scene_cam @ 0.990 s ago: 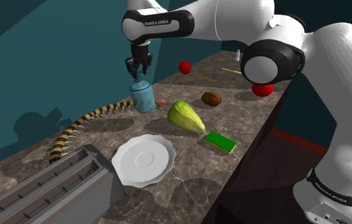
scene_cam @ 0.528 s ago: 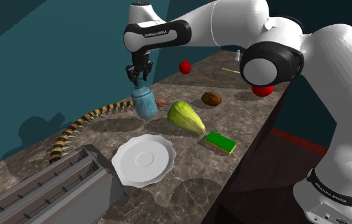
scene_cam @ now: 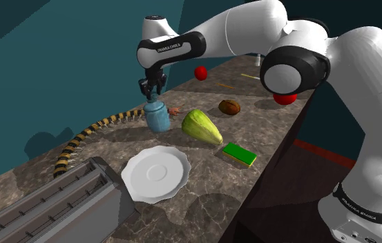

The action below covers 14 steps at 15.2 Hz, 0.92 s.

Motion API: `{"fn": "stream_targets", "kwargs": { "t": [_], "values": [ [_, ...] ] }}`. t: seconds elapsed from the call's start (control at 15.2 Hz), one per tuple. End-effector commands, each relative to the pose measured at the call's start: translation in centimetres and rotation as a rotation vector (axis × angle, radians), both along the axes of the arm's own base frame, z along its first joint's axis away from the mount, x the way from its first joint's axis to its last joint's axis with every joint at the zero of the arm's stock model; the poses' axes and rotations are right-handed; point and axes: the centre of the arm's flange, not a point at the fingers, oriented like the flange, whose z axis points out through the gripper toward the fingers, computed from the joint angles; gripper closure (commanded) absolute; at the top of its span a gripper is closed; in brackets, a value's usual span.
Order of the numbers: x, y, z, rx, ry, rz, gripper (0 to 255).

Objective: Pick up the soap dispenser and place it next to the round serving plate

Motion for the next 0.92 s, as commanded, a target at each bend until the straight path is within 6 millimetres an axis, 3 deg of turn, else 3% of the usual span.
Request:
{"fn": "stream_targets", "kwargs": {
  "t": [0.0,0.33,0.4,0.73,0.86],
  "values": [
    [0.0,0.0,-0.1,0.0,-0.002,0.0,255],
    [0.0,0.0,-0.1,0.0,-0.002,0.0,255],
    [0.0,0.0,-0.1,0.0,-0.002,0.0,0],
    [0.0,0.0,-0.1,0.0,-0.002,0.0,0],
    [-0.8,-0.1,2.4,0.0,-0.002,0.0,0]
  ]
}}
